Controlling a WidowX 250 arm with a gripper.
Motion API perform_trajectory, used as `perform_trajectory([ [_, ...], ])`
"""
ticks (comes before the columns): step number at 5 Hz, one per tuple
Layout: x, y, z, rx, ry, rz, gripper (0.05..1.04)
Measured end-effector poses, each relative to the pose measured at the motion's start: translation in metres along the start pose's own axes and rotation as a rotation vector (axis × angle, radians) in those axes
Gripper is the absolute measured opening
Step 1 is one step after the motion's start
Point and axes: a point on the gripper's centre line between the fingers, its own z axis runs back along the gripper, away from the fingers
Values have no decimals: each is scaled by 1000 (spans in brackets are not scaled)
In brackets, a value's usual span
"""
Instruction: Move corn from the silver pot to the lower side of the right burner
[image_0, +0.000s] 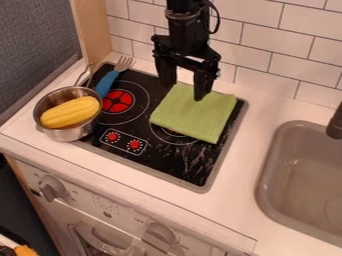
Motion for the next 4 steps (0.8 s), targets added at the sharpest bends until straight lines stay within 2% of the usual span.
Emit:
perform_trajectory([
  [1, -6, 0, -12, -11, 38, -3, 999],
  [2, -27, 14, -19, -18, 49, -9, 999],
  [3, -45, 27, -13, 9, 50, -33, 999],
  [4, -59, 44, -6, 45, 63, -111, 999],
])
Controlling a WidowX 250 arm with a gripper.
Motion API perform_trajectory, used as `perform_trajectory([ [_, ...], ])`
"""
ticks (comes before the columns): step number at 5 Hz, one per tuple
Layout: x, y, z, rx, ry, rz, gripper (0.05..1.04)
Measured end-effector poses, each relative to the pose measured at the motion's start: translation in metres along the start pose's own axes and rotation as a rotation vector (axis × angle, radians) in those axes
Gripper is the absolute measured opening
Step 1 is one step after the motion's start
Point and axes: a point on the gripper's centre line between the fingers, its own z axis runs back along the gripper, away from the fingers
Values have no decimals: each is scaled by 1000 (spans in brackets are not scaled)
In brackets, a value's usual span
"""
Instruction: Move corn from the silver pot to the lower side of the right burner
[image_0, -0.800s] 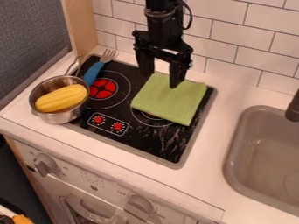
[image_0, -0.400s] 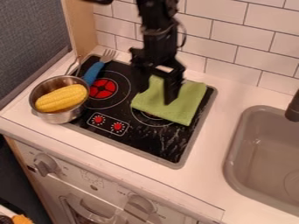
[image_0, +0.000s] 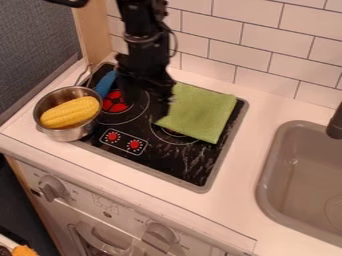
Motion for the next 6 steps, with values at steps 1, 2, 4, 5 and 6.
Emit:
perform_trajectory([
  [1, -18, 29, 20, 26, -57, -103, 999],
  [2, -28, 66, 36, 44, -75, -178, 999],
  [4, -57, 80, 21, 33, -28, -238, 999],
  [5, -62, 82, 14, 45, -1, -232, 999],
  [6, -67, 84, -10, 14, 57, -233, 999],
])
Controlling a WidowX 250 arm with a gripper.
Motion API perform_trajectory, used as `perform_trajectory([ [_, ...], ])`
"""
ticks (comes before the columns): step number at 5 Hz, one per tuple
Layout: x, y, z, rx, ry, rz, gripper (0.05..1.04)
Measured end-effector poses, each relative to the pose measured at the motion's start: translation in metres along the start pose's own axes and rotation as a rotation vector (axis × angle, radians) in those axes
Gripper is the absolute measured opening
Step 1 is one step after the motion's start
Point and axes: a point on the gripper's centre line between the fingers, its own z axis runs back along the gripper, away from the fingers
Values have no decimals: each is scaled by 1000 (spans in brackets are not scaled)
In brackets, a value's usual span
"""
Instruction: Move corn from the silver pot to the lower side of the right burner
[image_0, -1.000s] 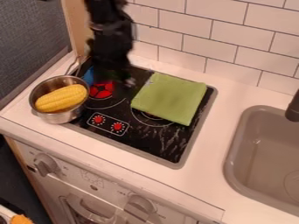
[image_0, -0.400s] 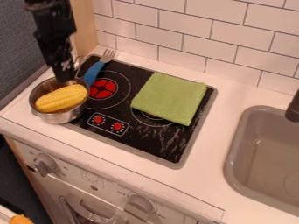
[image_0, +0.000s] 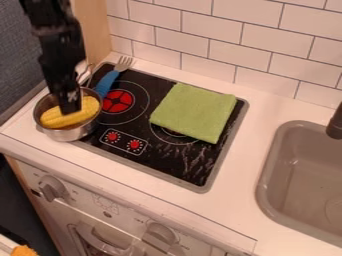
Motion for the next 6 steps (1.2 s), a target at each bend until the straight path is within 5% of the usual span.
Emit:
perform_trajectory([
  [2, -3, 13, -26, -50, 41, 27, 946],
  [3, -2, 14, -26, -48, 40, 30, 724],
  [4, 1, 8, -25, -39, 40, 22, 624],
  [6, 29, -29, 43, 78, -77, 161, 624],
])
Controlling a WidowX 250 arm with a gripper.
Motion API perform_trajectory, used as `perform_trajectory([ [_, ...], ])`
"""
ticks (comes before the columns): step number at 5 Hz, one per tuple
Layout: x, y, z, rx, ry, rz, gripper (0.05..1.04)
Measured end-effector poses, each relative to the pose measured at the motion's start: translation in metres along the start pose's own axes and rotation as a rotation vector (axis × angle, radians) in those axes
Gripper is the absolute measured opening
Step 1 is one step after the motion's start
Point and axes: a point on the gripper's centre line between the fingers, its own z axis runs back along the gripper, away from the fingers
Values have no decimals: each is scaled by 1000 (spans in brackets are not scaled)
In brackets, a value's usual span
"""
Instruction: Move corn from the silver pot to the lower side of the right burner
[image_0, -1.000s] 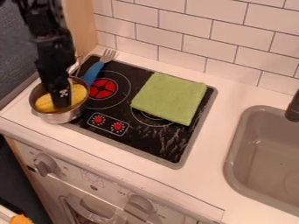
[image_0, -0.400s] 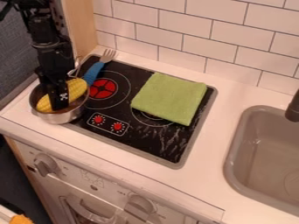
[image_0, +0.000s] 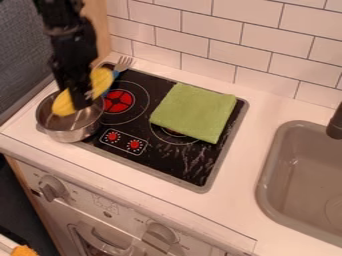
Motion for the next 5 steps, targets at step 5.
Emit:
perform_trajectory([
  [5, 19, -126, -53, -138, 29, 380, 623],
])
